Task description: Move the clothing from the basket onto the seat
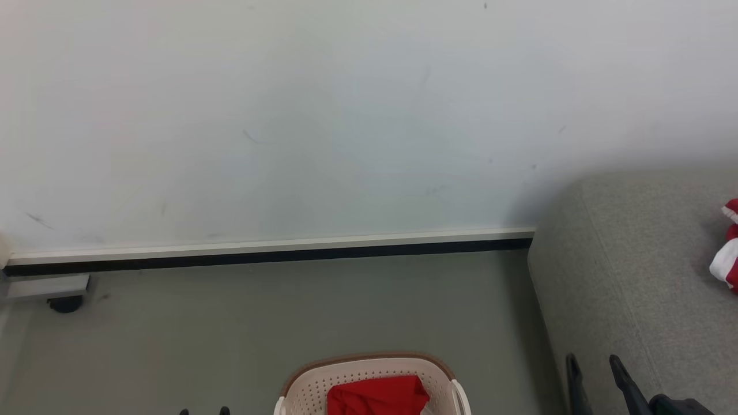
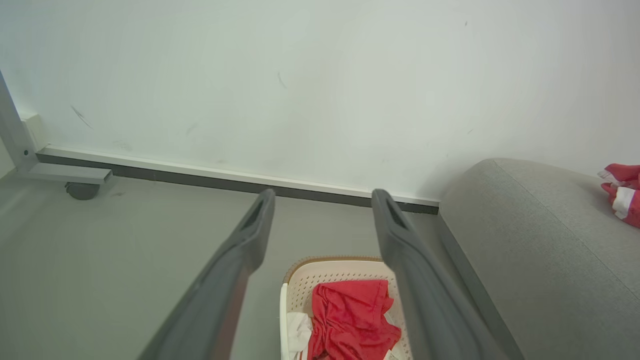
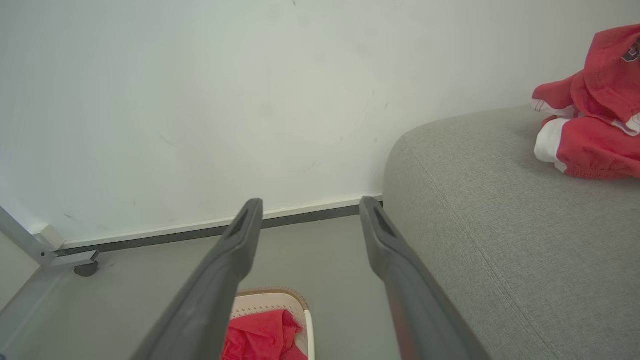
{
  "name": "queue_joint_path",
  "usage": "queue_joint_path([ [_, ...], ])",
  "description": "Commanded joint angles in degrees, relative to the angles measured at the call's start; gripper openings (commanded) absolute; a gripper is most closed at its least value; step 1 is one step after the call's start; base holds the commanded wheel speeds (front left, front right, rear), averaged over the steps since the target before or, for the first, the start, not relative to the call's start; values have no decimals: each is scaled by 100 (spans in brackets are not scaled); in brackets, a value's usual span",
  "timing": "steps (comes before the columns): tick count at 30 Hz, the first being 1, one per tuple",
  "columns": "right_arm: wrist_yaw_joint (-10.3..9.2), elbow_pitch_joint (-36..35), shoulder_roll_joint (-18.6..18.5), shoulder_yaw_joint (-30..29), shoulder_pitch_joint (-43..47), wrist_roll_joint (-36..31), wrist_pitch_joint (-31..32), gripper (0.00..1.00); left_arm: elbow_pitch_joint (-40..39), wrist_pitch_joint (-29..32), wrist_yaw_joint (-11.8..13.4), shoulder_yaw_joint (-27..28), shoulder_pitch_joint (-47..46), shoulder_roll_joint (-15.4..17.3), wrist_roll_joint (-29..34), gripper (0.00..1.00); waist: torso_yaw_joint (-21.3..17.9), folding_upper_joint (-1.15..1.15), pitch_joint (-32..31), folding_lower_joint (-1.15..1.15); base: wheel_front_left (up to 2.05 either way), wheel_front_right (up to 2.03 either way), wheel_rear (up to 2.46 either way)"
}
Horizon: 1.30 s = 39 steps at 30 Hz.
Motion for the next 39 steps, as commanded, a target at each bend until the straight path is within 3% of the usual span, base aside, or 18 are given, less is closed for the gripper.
queue_joint_path([
  [1,-2,-17,12,27,-32,-84,51,100,74,-25,-44,-51,-98,4,16,100,-75,0,64,0,0,0,0],
  [12,-2,-261,9,361,-363,-425,270,100,1043,382,-214,-577,-1313,30,118,100,-888,0,986,0,0,0,0],
  [20,-1,-281,10,618,-789,-304,63,100,2437,917,-279,-894,-2540,191,206,100,-1732,0,2225,0,0,0,0],
  [27,-1,-141,16,907,-1203,-102,-243,100,3475,1462,-155,-917,-3570,430,344,100,-2412,0,3275,0,0,0,0],
  [39,-1,73,18,1385,-1719,403,-847,100,4408,1817,59,-1262,-4705,577,770,100,-2867,0,4545,0,0,0,0],
])
